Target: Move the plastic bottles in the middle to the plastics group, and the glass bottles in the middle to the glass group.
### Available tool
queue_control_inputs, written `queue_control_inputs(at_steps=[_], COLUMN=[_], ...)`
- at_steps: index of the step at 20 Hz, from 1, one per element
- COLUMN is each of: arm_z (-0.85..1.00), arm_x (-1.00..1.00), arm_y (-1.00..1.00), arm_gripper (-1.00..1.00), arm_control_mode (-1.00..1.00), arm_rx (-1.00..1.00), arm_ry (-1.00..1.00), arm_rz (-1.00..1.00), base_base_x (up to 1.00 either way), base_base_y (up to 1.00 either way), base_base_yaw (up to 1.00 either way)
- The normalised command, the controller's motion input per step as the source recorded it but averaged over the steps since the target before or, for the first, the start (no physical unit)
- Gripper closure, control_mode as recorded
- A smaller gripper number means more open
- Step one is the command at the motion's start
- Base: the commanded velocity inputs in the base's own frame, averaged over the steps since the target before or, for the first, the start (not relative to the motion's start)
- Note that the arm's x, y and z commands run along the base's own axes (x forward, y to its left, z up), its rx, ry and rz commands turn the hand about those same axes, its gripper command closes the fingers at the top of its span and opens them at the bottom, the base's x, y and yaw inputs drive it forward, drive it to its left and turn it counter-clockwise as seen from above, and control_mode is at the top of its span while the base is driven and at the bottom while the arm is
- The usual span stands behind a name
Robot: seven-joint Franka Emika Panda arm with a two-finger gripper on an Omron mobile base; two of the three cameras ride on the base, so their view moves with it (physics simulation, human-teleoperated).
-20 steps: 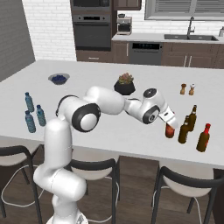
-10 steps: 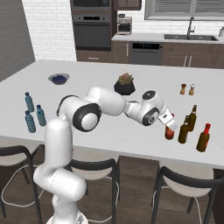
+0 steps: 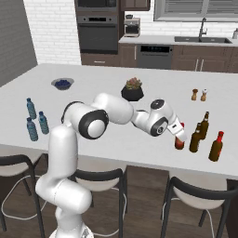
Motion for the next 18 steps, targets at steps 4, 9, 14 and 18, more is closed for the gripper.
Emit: queue_control_inputs(at_steps=[4,9,14,18], arm_z=[-0.10,-0.04,0.00,0.00], arm_x=[0.00,0.00,0.00,0.00], arm_y=[0.00,0.00,0.00,0.00], arm_gripper=[1.00,1.00,-1.00,-1.00], arm_control_mode=[-1.00,-1.00,-1.00,-1.00], arm_rx=[0.00,0.00,0.00,0.00], arm_ry=[-0.01,0.00,0.00,0.00], arm_rz=[-0.01,-0.01,0.00,0.00], base_base_x=[0.00,0.00,0.00,0.00], base_base_y=[0.00,0.00,0.00,0.00], base_base_yaw=[0.00,0.00,0.00,0.00])
